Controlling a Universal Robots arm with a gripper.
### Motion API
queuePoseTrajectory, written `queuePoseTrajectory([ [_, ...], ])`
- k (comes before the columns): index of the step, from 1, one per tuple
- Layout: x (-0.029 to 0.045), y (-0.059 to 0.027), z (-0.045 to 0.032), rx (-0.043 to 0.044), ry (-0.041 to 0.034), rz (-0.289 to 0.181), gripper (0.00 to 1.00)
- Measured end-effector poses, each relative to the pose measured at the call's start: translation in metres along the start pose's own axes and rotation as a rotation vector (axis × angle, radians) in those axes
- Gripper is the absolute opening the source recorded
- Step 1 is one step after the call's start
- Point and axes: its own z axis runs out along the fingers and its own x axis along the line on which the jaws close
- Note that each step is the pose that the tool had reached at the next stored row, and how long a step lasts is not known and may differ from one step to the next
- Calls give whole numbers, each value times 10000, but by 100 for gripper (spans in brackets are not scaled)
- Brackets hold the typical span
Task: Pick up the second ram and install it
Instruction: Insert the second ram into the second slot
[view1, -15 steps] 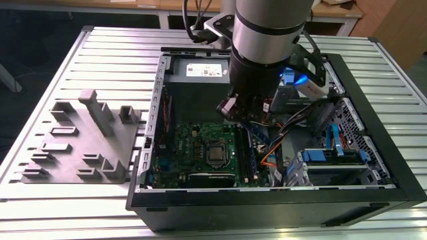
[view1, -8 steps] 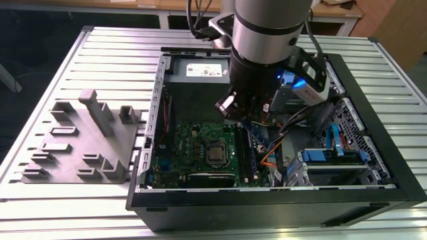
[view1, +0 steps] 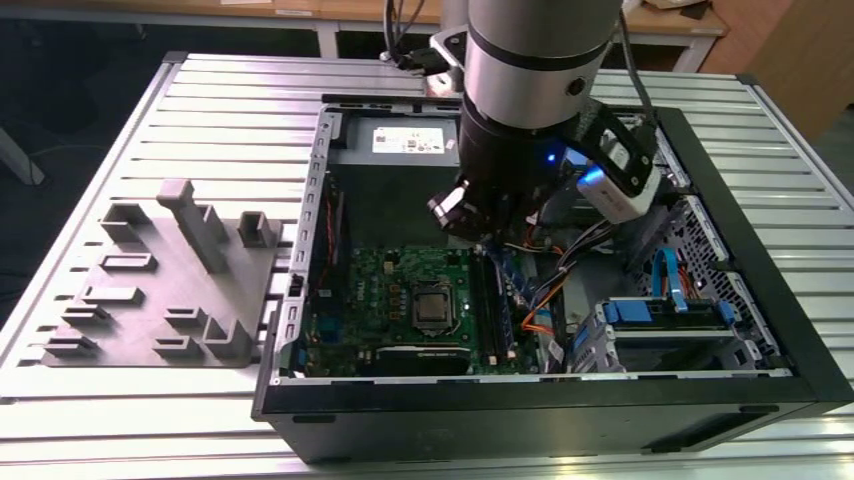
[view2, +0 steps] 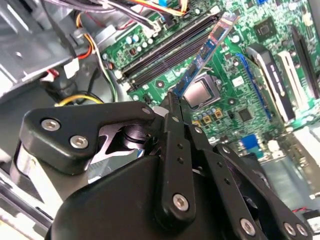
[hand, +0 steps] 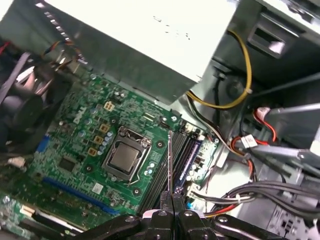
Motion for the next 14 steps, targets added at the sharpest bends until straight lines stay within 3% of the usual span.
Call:
queuePoseTrajectory([
  [14, 5, -2, 48, 269, -140, 2525, 8],
])
